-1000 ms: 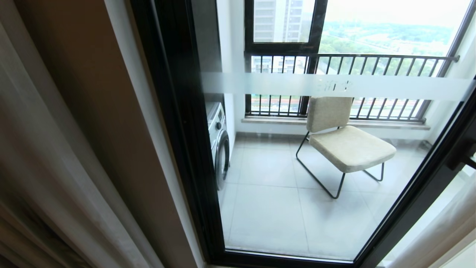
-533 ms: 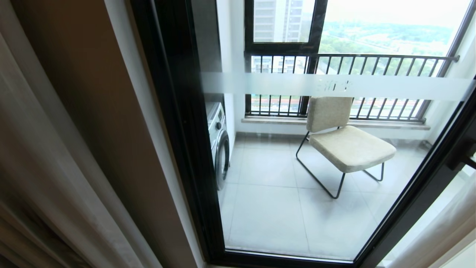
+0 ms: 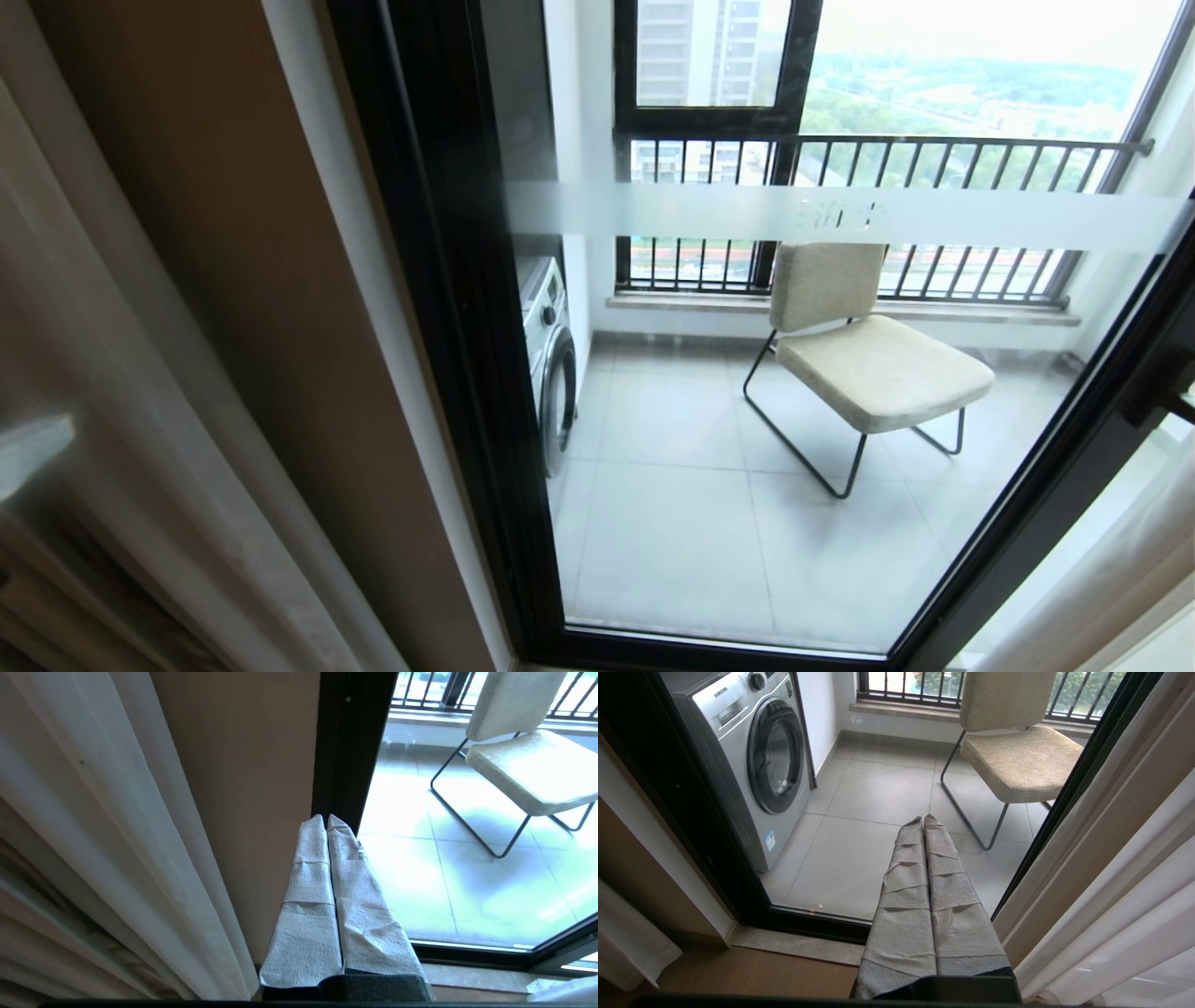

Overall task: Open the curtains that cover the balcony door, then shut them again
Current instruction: Pull the inner curtains open on both sides

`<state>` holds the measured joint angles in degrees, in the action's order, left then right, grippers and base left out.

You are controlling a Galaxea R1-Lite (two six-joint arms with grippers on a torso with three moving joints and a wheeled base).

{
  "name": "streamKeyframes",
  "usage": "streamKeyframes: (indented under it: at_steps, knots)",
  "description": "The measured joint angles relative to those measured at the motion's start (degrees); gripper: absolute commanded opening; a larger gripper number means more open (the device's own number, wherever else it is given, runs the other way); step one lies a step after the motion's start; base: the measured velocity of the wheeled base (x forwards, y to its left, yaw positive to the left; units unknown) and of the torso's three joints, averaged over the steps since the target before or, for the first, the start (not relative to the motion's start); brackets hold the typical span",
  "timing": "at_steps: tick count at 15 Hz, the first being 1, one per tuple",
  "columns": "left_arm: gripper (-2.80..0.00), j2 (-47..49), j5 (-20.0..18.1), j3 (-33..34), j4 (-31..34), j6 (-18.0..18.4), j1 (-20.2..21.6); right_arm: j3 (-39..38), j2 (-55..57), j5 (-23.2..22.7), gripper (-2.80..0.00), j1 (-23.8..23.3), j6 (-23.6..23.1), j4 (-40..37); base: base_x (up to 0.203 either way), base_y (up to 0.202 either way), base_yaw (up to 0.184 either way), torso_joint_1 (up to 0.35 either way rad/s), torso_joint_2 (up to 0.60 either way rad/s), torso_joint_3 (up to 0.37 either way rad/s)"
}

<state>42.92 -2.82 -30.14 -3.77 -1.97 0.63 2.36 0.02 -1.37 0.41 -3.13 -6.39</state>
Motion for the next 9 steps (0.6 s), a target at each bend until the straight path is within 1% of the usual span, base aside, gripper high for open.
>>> streamKeyframes:
  at_steps: [2, 6, 8, 9]
  knots:
    - [-2.8, -7.05, 0.86, 7.61, -0.13, 0.28, -0.04, 0.0, 0.0, -0.01, -2.8, 0.0, -0.01, 0.02, 0.0, 0.0, 0.0, 0.0, 0.0, 0.0]
    - [-2.8, -20.91, 0.7, 21.86, -0.51, 0.88, 3.1, 0.0, 0.0, -0.01, -2.8, 0.0, 0.02, 0.0, 0.0, 0.0, 0.0, 0.0, 0.0, 0.0]
    - [-2.8, -24.38, -0.63, 27.42, -3.9, 2.39, 4.24, 0.0, 0.0, -0.01, -2.8, 0.0, -0.01, 0.0, 0.0, 0.0, 0.0, 0.0, 0.0, 0.0]
    - [-2.8, -25.37, -0.65, 28.72, -5.16, 3.23, 4.47, 0.0, -0.01, 0.0, -2.8, 0.0, -0.03, 0.02, 0.0, 0.0, 0.0, 0.0, 0.0, 0.0]
